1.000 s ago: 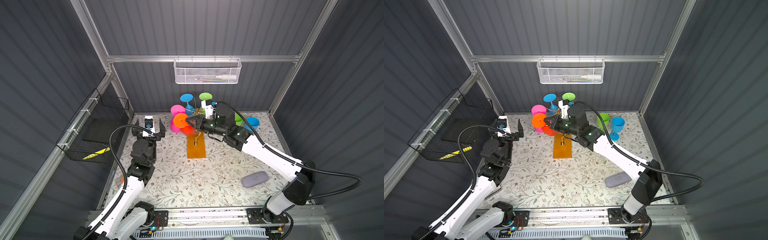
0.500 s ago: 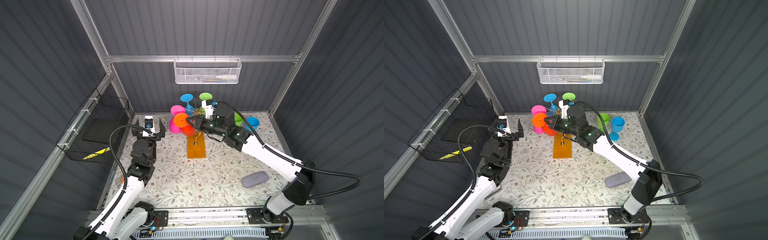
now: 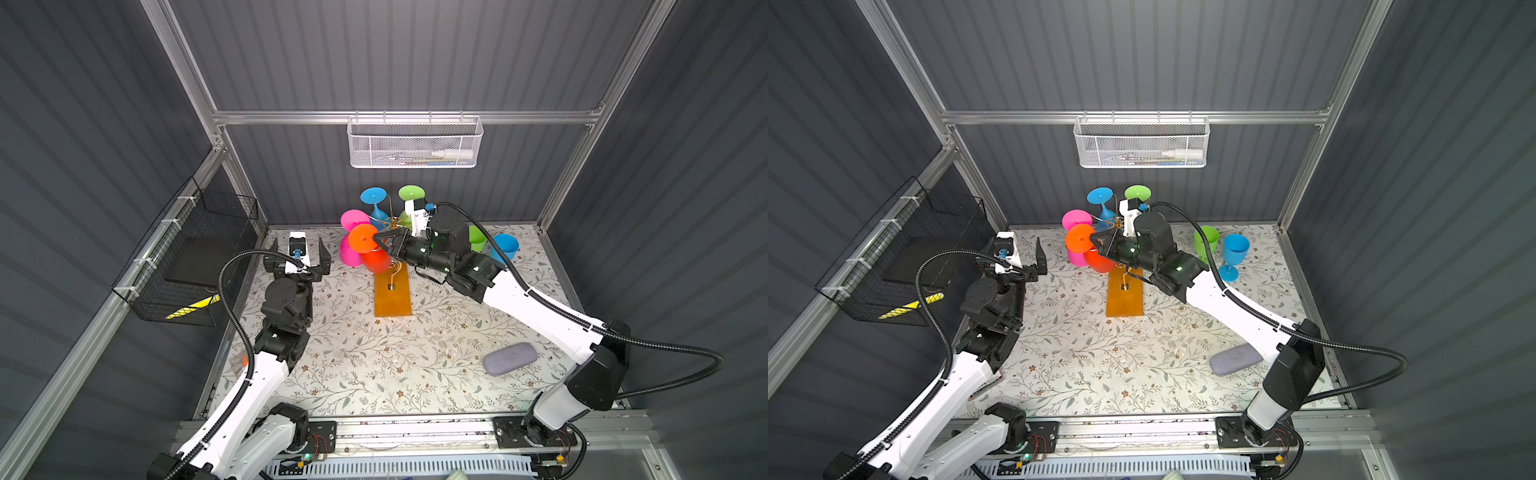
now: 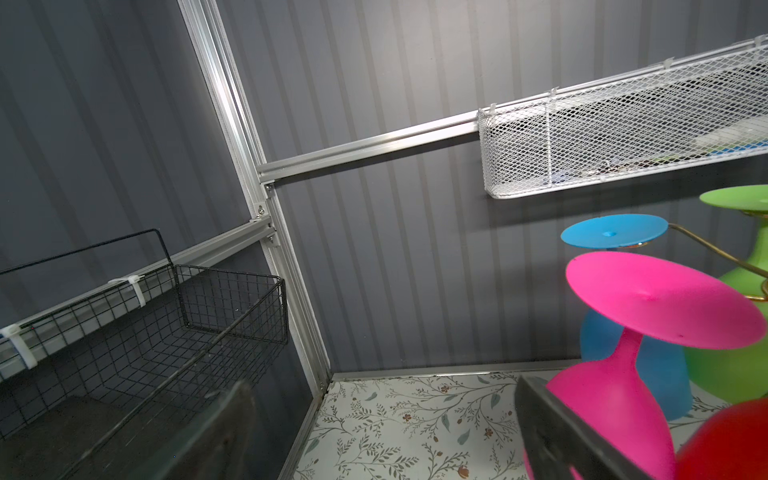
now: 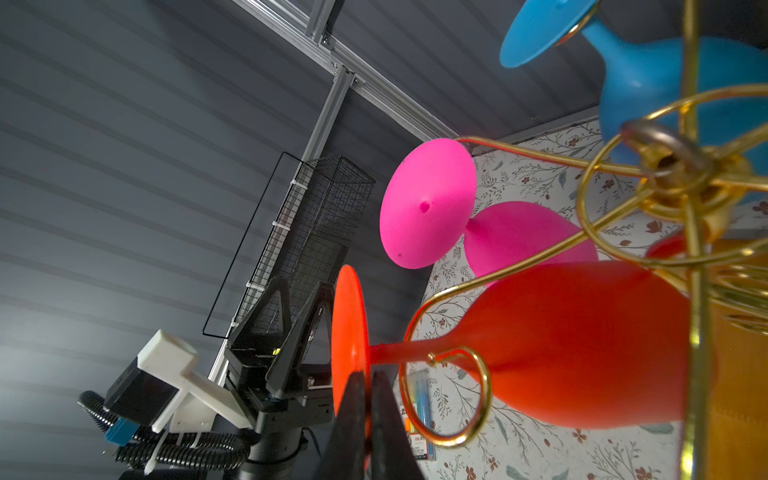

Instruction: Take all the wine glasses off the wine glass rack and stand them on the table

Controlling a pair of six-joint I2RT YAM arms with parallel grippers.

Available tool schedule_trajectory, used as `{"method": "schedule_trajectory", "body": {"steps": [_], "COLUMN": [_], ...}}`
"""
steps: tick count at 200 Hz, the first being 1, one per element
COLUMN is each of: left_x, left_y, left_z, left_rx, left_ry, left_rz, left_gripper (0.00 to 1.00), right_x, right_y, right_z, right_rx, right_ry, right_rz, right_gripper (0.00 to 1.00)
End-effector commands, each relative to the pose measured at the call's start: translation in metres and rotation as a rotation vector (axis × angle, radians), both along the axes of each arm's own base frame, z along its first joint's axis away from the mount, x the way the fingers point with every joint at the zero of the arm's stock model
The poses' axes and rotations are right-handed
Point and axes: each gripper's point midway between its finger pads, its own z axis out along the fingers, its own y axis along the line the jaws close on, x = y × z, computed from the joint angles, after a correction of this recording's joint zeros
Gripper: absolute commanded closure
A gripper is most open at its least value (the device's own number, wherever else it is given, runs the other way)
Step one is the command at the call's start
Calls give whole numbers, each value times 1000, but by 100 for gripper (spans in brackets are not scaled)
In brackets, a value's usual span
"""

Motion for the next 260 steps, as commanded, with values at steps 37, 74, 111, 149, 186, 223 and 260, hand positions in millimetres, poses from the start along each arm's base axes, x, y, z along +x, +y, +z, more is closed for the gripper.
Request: {"method": "schedule_trajectory", "body": {"steps": [37, 74, 111, 149, 186, 223, 260], "left_x": [-3, -2, -2, -2, -3, -3, -4], "left_y": [3, 3, 3, 3, 3, 3, 4], "left_z": [-1, -1, -1, -1, 0, 0, 0], "left_rx": [-19, -21, -21, -22, -21, -22, -21], "left_ry": [-3, -4, -4, -3, -5, -5, -7], "left_rz": [5, 3, 3, 4, 3, 4, 5], "left_gripper": [0, 0, 1, 1, 1, 1, 0], "right_x": [14, 16, 19, 22, 22, 20, 20], "right_y": [-21, -27, -29, -34, -35, -38, -44], "right_z": [11, 11, 14, 14, 18, 24, 27], "right_rx": [16, 25, 40, 58, 72, 93, 114], "right_ry": [-45, -43, -42, -35, -35, -36, -30], "right_rz": [-94, -115, -119, -132, -131, -131, -151], "right_gripper": [100, 100, 100, 100, 100, 100, 100]}}
